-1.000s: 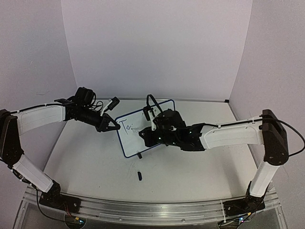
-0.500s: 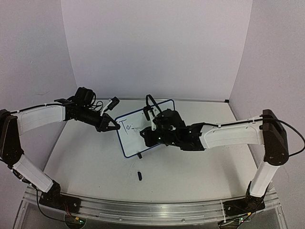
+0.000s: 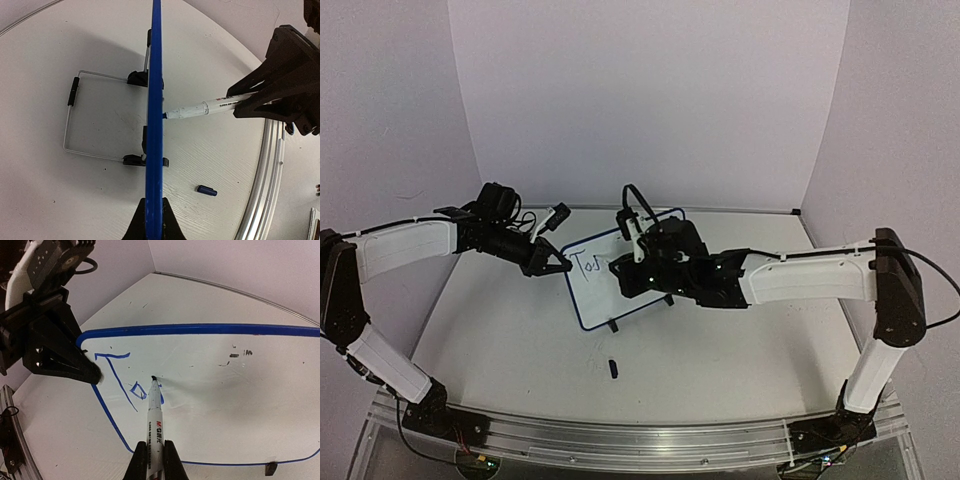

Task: Write a sentence on the whiteboard

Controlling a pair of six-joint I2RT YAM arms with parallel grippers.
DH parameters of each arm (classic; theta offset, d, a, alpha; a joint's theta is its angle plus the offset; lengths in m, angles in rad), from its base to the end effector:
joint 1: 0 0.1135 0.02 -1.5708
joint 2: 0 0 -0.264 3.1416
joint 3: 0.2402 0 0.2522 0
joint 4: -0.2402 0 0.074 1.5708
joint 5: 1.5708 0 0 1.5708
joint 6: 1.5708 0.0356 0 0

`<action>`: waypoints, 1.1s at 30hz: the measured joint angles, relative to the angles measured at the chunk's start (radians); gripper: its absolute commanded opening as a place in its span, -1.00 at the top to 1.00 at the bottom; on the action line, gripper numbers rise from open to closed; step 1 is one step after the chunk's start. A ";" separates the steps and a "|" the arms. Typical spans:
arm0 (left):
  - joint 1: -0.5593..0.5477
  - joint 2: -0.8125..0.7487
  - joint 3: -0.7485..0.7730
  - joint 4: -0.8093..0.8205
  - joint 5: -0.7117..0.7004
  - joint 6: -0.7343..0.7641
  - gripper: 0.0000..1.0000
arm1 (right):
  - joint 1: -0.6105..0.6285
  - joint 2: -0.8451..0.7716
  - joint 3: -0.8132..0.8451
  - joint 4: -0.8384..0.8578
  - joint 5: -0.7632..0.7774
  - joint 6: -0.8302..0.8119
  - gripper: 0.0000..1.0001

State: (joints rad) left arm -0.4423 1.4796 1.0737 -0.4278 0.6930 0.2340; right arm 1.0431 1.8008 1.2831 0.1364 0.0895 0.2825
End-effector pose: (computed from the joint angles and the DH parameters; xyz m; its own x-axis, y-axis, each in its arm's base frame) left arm 0.2730 -0.1545 0.2597 -0.4846 0.4269 -0.7635 0.8530 0.4241 -0.3043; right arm 0.2164 0.3650 0.2607 -0.4082 -0.1490 -0.9007 -0.7340 0.6401 0.2268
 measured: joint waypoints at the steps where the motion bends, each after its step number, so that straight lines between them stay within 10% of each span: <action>1: 0.000 0.000 0.000 0.000 0.000 0.000 1.00 | 0.000 0.000 0.002 0.000 0.000 -0.002 1.00; 33: 0.000 0.000 0.000 -0.001 0.000 0.001 1.00 | 0.000 -0.004 -0.017 0.060 0.004 -0.005 1.00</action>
State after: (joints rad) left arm -0.4423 1.4796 1.0737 -0.4286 0.6933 0.2352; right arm 1.0431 1.7966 1.2663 0.1967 0.0933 0.2779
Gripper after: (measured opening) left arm 0.034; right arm 0.067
